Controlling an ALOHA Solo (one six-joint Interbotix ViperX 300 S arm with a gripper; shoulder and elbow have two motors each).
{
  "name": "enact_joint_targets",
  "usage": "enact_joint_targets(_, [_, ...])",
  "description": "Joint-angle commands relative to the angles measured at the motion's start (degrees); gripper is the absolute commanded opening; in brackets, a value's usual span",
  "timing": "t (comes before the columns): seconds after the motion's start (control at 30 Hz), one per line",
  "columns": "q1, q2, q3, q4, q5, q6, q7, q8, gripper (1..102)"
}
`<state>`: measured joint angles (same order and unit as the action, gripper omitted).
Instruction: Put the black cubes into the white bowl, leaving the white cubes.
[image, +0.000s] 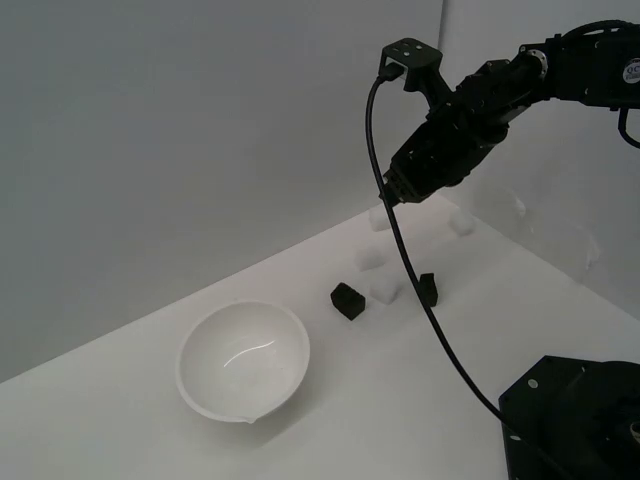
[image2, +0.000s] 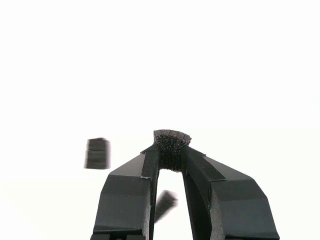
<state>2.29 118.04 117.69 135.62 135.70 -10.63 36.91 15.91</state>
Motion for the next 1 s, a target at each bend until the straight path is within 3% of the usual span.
enact_joint_targets(0.0, [-3.5,3.1,3.3,-0.4,-0.7,-1.1,0.4,-0.9,3])
enact_joint_targets(0.17, [-11.6,4.0,4.3,-0.9,-1.1,-1.1,0.4,-4.6,3])
enact_joint_targets(0.3, [-17.1,3.5,3.7,-1.7,-2.0,-1.1,0.4,-6.2,3])
enact_joint_targets(0.83, [-31.9,-4.3,-4.0,-9.2,-9.5,-1.3,-0.1,-9.1,3])
enact_joint_targets(0.97, [-34.8,-6.0,-5.8,-9.5,-9.8,-1.7,-1.9,-10.0,3])
